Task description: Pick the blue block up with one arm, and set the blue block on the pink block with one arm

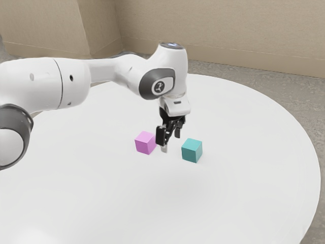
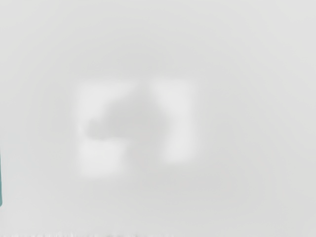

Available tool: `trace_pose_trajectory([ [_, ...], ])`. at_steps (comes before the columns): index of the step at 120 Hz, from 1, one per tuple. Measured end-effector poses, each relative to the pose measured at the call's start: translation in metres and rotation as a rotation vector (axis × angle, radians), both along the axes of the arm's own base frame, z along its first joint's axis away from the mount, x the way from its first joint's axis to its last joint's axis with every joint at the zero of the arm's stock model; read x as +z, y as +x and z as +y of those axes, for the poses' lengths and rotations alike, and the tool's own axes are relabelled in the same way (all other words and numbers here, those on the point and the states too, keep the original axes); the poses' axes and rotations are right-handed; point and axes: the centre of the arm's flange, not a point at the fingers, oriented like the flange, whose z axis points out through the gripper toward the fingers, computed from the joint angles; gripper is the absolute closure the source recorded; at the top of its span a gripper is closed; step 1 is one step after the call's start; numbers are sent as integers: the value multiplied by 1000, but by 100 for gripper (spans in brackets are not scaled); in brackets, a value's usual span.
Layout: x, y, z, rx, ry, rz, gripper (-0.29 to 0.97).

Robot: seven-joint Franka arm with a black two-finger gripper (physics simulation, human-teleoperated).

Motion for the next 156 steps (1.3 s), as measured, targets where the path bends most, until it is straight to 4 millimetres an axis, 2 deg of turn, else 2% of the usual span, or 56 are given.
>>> trace_pose_trajectory([
  [10,-16,21,0,25,-8,-15,0],
  [22,-12,43,-4,34,-28,-64,0],
  [30,-16,53,-4,37,-35,-79,0],
  [43,-53,63,-7,41,-39,-51,0],
  [49,-62,68,-8,42,-44,-52,0],
  [68,-72,81,-8,50,-56,-69,0],
  [80,-68,90,-6,53,-68,-98,0],
  [94,-82,96,0,57,-71,-98,0],
  [107,-85,105,5,55,-83,-121,0],
  [126,-96,111,14,48,-91,-132,0],
  [146,-88,120,25,42,-101,-168,0],
  [156,-100,120,26,37,-110,-157,0],
])
